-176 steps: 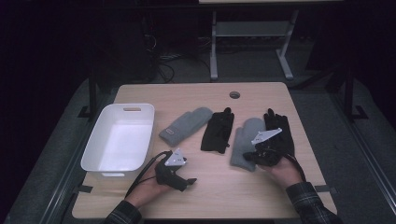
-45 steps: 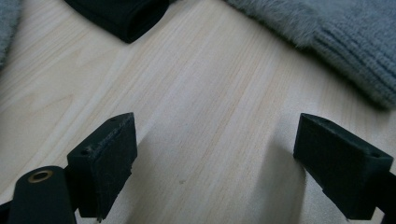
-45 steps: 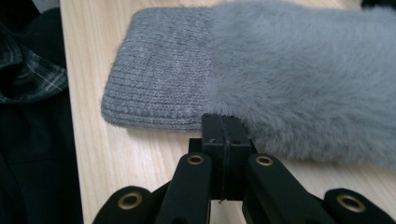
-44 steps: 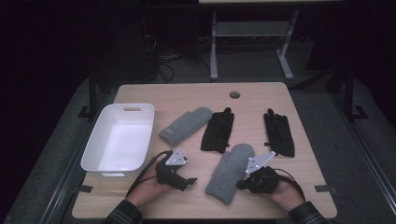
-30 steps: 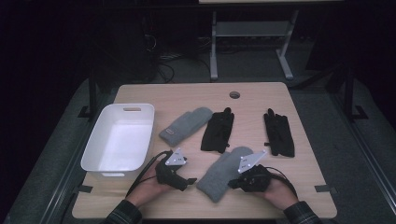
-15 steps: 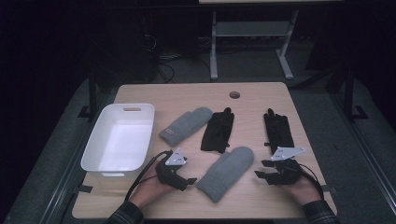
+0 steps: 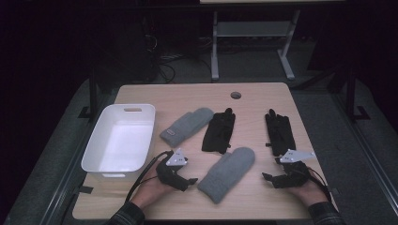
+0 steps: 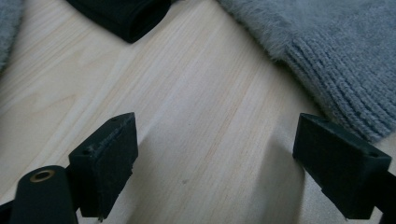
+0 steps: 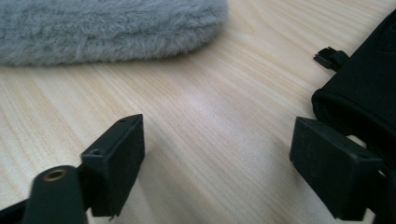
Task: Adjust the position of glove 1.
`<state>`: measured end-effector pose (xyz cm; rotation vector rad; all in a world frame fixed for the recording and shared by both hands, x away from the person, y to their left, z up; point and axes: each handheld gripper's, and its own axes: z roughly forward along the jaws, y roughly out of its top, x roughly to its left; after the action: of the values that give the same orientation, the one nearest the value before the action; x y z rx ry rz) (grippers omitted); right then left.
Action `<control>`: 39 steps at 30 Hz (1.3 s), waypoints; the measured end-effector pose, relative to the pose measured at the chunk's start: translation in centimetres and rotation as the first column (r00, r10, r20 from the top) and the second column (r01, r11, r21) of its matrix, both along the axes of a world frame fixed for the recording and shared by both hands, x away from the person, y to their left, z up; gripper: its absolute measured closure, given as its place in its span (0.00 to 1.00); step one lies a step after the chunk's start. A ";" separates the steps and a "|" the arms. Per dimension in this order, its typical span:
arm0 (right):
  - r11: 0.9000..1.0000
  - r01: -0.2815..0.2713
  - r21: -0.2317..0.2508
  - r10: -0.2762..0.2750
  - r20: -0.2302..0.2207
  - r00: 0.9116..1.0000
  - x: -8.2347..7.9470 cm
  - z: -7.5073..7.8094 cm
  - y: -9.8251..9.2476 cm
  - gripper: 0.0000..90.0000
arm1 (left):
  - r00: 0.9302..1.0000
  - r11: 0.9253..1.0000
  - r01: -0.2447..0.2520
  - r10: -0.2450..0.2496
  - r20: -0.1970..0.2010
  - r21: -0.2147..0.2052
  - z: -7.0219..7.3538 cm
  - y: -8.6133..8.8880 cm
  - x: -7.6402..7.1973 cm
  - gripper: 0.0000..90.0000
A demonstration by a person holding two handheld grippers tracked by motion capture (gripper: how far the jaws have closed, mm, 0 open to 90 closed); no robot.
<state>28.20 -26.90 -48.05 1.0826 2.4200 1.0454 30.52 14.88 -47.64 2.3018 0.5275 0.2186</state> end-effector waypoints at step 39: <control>1.000 0.000 0.010 0.000 0.001 1.000 0.0 -0.2 -0.1 0.16 | 0.958 0.958 -0.286 0.286 0.034 0.000 6.8 -2.3 9.5 0.44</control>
<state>28.23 -27.01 -48.21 1.0848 2.4167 1.0591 40.00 12.54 -40.86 2.2155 0.8434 0.3978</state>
